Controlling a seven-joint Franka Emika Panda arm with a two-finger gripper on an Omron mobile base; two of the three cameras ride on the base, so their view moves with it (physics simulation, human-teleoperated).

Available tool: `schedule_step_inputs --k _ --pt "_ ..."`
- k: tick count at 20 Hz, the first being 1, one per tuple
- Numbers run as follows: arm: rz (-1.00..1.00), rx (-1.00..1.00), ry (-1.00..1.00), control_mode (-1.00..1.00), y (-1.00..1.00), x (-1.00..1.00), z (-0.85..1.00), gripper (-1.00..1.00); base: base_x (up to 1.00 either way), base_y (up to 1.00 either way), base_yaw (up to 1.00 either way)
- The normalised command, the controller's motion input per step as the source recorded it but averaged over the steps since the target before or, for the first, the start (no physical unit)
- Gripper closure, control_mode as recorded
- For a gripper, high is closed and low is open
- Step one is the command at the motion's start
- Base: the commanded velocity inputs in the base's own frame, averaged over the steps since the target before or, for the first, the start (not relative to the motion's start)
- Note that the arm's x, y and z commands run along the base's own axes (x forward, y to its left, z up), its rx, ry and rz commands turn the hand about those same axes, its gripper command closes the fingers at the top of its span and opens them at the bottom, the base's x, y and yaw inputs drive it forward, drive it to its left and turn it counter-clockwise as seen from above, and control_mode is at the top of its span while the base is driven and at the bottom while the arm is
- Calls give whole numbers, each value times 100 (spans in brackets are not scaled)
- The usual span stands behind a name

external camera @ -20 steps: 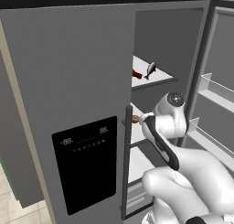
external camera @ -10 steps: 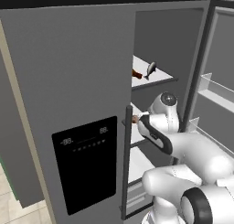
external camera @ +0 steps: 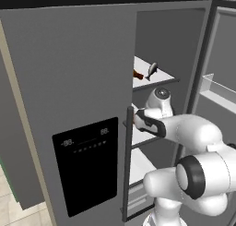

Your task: Gather the mushroom and lemon from the fridge and place them on a tray on the dining counter. Then gather the chicken drumstick and fish from the fridge and place them on the other tray.

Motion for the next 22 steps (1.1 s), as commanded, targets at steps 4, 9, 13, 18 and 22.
schedule_step_inputs --k 4,9,13,18,22 --pt "0 0 1 -100 3 30 -18 -100 0 0 0" --pt "0 0 0 -100 0 30 -19 -100 0 0 0" --pt "0 0 0 -100 2 32 -22 -100 0 0 0" --pt "0 0 0 -100 1 31 -25 -100 0 0 0" --pt "0 0 1 -100 4 33 -23 -100 0 0 0"
